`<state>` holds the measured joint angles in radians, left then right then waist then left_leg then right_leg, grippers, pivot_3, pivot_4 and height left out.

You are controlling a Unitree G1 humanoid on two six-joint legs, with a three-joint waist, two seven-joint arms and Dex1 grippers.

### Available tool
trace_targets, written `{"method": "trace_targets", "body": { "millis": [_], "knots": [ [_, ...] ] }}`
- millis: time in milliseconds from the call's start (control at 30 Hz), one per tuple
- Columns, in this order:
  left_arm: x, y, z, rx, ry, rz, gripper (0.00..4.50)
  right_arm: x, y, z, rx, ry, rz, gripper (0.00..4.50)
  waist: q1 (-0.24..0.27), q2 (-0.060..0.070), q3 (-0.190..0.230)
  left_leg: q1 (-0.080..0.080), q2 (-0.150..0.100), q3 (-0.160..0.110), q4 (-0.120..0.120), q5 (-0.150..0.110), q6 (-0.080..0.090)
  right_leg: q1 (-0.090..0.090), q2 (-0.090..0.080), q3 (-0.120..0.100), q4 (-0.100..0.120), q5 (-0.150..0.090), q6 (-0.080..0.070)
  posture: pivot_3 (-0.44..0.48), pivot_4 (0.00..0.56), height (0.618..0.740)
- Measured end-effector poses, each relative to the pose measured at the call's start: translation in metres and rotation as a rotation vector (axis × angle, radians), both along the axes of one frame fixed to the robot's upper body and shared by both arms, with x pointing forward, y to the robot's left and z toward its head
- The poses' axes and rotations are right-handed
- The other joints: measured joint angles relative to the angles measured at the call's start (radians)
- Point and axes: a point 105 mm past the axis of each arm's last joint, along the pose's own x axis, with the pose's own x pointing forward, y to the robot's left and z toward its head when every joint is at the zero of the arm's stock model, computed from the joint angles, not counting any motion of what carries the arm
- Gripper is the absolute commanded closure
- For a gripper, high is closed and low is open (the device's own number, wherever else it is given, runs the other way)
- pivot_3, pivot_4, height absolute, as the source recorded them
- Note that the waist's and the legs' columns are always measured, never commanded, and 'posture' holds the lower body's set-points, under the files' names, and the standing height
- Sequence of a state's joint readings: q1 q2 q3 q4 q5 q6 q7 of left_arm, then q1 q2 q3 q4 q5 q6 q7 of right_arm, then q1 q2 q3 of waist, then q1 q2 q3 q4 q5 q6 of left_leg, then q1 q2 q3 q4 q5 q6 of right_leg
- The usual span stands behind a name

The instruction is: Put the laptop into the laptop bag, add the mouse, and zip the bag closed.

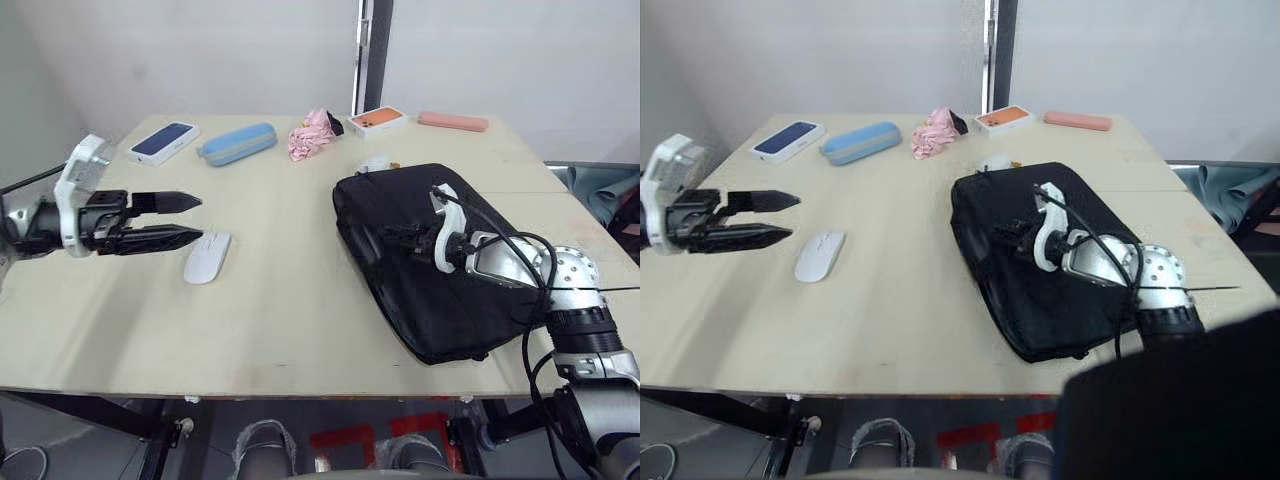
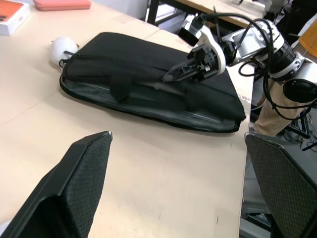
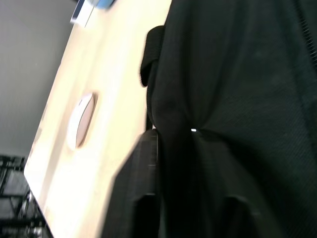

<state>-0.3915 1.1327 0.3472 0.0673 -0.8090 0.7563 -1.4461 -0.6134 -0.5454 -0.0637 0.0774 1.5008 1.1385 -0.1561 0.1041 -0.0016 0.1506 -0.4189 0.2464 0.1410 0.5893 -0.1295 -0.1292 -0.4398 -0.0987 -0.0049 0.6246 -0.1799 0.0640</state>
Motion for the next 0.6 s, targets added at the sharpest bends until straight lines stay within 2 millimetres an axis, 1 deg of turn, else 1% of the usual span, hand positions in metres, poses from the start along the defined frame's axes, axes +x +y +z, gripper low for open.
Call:
{"method": "trace_targets", "body": {
  "millis": [100, 167, 200, 300, 333, 367, 467, 500, 600],
  "knots": [
    [-0.002, 0.012, -0.011, 0.021, 0.012, 0.044, 0.00, 0.002, -0.005, 0.008, -0.041, -0.033, 0.033, 1.07, 0.000, 0.000, 0.000, 0.001, 0.000, 0.000, 0.000, 0.000, 0.001, 0.000, 0.000, 0.000, 0.001, 0.000, 0.000, 0.000, 0.150, 0.740],
    [-0.002, 0.020, -0.013, 0.021, 0.010, 0.075, 0.00, 0.004, -0.015, 0.019, -0.080, -0.076, 0.045, 0.31, 0.003, 0.000, 0.000, 0.002, 0.000, 0.000, 0.000, 0.000, 0.001, 0.001, 0.000, 0.001, 0.002, 0.000, 0.000, 0.000, 0.150, 0.740],
    [-0.002, 0.024, -0.012, 0.012, 0.007, 0.094, 0.00, 0.004, -0.024, 0.028, -0.104, -0.107, 0.054, 0.02, 0.007, 0.000, 0.000, 0.002, 0.000, 0.000, 0.000, -0.001, 0.001, 0.001, 0.000, 0.001, 0.002, 0.000, 0.000, 0.000, 0.150, 0.740],
    [-0.004, 0.031, -0.007, 0.002, -0.008, 0.122, 0.00, 0.002, -0.046, 0.055, -0.124, -0.198, 0.055, 0.02, 0.012, 0.000, 0.000, 0.004, 0.000, 0.001, 0.000, -0.001, 0.002, 0.002, 0.000, 0.001, 0.002, 0.000, -0.001, 0.000, 0.150, 0.740],
    [-0.005, 0.034, -0.008, 0.010, -0.003, 0.134, 0.00, -0.004, -0.054, 0.063, -0.150, -0.226, 0.077, 0.02, 0.013, 0.000, 0.000, 0.004, 0.000, 0.001, 0.000, -0.003, 0.005, 0.001, 0.000, 0.001, 0.002, -0.001, -0.001, 0.000, 0.150, 0.740],
    [-0.007, 0.039, -0.010, 0.022, 0.009, 0.154, 0.00, -0.012, -0.068, 0.071, -0.197, -0.257, 0.088, 0.02, 0.016, 0.000, 0.000, 0.004, 0.000, 0.001, -0.001, -0.003, 0.005, 0.001, 0.000, 0.002, 0.001, -0.001, -0.001, 0.000, 0.150, 0.740],
    [-0.010, 0.054, -0.015, 0.018, 0.031, 0.207, 0.00, -0.028, -0.097, 0.091, -0.279, -0.333, 0.078, 0.02, 0.020, -0.001, 0.000, 0.005, 0.001, 0.002, -0.003, -0.003, 0.005, 0.002, 0.001, 0.001, 0.000, -0.002, -0.002, 0.000, 0.150, 0.740],
    [-0.011, 0.058, -0.017, 0.020, 0.039, 0.222, 0.00, -0.031, -0.103, 0.091, -0.302, -0.338, 0.080, 0.02, 0.020, -0.001, -0.001, 0.006, 0.001, 0.002, -0.003, -0.003, 0.005, 0.002, 0.002, 0.001, 0.000, -0.002, -0.003, 0.000, 0.150, 0.740],
    [-0.016, 0.076, -0.020, 0.054, 0.066, 0.284, 0.00, -0.058, -0.122, 0.079, -0.377, -0.376, 0.152, 0.02, 0.024, -0.002, -0.001, 0.007, 0.002, 0.003, -0.004, -0.003, 0.005, 0.003, 0.002, 0.002, -0.001, -0.004, -0.002, 0.000, 0.150, 0.740]
  ]
}}
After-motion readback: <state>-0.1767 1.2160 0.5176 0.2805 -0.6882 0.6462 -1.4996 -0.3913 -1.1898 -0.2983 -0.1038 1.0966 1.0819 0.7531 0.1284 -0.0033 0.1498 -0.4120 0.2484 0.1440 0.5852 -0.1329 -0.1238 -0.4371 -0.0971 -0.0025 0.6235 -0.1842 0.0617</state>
